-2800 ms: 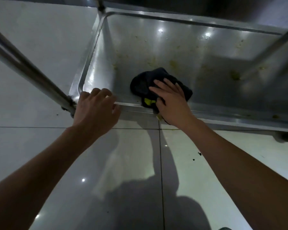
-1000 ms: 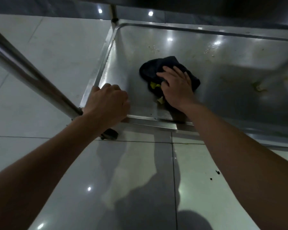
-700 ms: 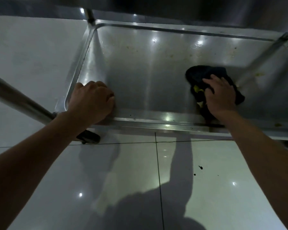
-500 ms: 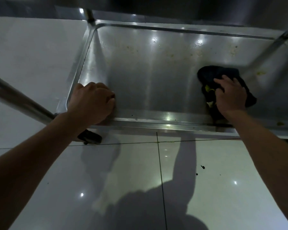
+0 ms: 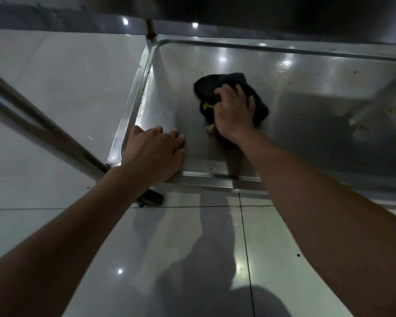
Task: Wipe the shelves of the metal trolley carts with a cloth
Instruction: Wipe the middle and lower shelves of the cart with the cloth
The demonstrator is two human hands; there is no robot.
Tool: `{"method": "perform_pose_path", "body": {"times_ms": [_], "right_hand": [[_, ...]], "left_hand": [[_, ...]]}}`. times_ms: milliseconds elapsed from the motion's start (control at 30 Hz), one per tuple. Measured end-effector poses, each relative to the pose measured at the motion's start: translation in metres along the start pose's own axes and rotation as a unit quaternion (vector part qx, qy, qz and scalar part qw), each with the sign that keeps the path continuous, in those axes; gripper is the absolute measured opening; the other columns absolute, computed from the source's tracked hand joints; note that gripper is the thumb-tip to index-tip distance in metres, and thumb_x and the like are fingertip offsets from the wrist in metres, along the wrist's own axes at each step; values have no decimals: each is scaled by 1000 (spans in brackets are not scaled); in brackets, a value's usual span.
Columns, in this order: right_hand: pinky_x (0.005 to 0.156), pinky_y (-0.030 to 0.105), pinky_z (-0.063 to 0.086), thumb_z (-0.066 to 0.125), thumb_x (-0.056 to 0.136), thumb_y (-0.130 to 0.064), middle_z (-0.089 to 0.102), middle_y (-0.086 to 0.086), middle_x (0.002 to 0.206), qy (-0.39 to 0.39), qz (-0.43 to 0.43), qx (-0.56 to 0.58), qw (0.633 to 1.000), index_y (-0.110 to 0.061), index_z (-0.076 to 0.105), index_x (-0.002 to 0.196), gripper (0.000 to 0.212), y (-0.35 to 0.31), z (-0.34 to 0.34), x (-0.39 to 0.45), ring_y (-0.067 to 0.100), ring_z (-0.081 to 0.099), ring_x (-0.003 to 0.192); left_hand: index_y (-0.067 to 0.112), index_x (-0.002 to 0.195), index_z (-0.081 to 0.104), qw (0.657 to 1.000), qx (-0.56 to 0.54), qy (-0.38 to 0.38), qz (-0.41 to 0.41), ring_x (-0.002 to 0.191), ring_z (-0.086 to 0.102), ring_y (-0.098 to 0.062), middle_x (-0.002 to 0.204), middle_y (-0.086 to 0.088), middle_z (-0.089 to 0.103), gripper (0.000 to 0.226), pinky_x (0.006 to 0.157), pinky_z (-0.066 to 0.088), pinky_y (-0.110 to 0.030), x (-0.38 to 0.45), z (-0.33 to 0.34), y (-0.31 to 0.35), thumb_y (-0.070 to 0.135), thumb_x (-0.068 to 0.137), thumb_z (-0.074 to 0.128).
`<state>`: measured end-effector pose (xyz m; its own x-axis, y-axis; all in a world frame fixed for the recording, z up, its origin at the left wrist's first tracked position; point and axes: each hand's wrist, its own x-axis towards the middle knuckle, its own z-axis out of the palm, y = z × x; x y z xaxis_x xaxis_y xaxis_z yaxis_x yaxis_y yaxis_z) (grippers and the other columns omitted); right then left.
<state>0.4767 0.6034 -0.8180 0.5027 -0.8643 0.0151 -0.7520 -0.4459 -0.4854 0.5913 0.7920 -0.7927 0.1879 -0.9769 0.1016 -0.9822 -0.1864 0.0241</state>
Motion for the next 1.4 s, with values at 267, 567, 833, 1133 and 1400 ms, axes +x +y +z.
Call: {"method": "perform_pose_path", "body": {"times_ms": [267, 567, 833, 1133, 1400], "right_hand": [[123, 49, -3, 39, 101, -17, 26, -3, 164, -127, -131, 41, 982, -26, 53, 136, 39, -96, 38, 18, 19, 7, 154], [122, 46, 0, 38, 103, -28, 29, -9, 162, -79, -128, 34, 988, -34, 57, 135, 38, -33, 18, 16, 15, 14, 152], [122, 50, 9, 51, 97, -28, 37, -5, 159, 30, -7, 8, 999, -30, 60, 132, 36, 117, -66, -18, 21, 23, 150], [120, 54, 15, 57, 91, -46, 38, 2, 158, 84, 104, -43, 990, -22, 57, 136, 51, 221, -126, -73, 28, 28, 147], [120, 52, 17, 56, 97, -36, 35, 3, 160, 50, 85, -86, 991, -20, 54, 140, 46, 208, -126, -78, 27, 25, 149]], "left_hand": [[41, 138, 49, 1000, -23, -8, -14, 96, 58, -19, 102, 2, 64, 42, 84, 35, -39, -5, 4, -5, 39, 98, 37], [30, 125, 64, 999, -27, 40, 14, 93, 62, -21, 106, 7, 66, 30, 78, 43, -40, -11, 2, -5, 33, 98, 50], [27, 114, 59, 997, 51, -15, 60, 94, 56, -17, 112, 11, 57, 34, 61, 42, -35, -8, 4, -7, 35, 96, 32], [29, 100, 55, 990, 95, -99, 29, 115, 48, -21, 109, 6, 53, 48, 74, 29, -38, 1, -9, 17, 50, 90, 13], [37, 132, 49, 995, -7, -98, -9, 146, 30, -20, 153, 6, 42, 39, 107, 31, -49, 0, -7, 50, 51, 97, 40]]}}
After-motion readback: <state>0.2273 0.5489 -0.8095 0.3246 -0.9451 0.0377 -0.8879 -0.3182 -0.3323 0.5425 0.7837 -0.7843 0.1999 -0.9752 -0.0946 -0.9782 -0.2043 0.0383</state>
